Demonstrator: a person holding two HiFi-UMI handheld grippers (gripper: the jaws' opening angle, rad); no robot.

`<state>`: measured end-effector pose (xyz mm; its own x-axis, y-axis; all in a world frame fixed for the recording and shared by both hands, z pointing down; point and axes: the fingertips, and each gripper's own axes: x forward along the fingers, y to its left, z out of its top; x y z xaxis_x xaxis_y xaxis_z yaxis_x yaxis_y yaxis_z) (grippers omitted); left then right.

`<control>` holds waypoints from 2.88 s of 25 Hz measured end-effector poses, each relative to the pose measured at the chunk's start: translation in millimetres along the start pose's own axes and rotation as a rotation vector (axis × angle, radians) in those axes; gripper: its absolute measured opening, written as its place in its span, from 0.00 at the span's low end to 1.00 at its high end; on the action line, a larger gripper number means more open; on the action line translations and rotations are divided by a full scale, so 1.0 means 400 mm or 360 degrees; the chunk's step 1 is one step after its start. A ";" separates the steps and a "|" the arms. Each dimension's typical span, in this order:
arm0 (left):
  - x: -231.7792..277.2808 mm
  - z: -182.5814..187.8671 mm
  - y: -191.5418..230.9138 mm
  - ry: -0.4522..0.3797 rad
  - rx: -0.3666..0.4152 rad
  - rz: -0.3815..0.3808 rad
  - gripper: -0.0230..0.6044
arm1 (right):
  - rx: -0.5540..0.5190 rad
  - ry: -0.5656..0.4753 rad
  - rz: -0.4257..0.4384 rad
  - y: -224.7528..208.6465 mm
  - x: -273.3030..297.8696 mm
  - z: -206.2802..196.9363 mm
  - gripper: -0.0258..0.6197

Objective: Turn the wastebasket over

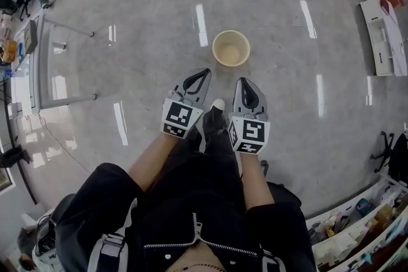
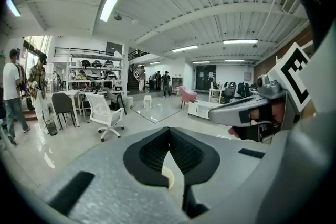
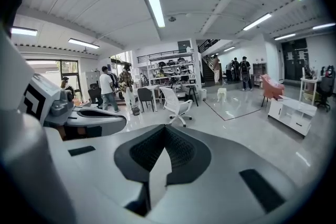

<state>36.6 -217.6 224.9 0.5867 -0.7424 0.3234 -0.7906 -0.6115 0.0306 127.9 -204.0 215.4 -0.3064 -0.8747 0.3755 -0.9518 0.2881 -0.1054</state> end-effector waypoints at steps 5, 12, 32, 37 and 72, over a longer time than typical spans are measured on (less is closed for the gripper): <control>0.078 0.002 0.050 0.0031 -0.0008 -0.0004 0.05 | 0.0014 0.0040 -0.0018 -0.053 0.082 0.006 0.05; 0.171 -0.005 0.109 0.0034 -0.0005 -0.0062 0.05 | -0.0017 0.0072 -0.0038 -0.066 0.173 0.000 0.05; 0.477 -0.207 0.284 -0.0118 0.0035 -0.0163 0.05 | -0.0102 0.0025 -0.0142 -0.191 0.498 -0.208 0.05; 0.550 -0.428 0.314 -0.0142 0.0044 -0.0153 0.05 | -0.0179 0.0049 -0.0104 -0.239 0.572 -0.449 0.05; 0.839 -1.438 0.331 -0.0219 -0.0079 -0.0074 0.05 | -0.1161 0.0374 0.0394 -0.250 0.987 -1.460 0.23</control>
<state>28.1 -390.3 881.3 0.6389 -0.7459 0.1882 -0.7675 -0.6346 0.0902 111.7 -350.6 912.1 -0.4185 -0.6706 0.6125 -0.5816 0.7159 0.3864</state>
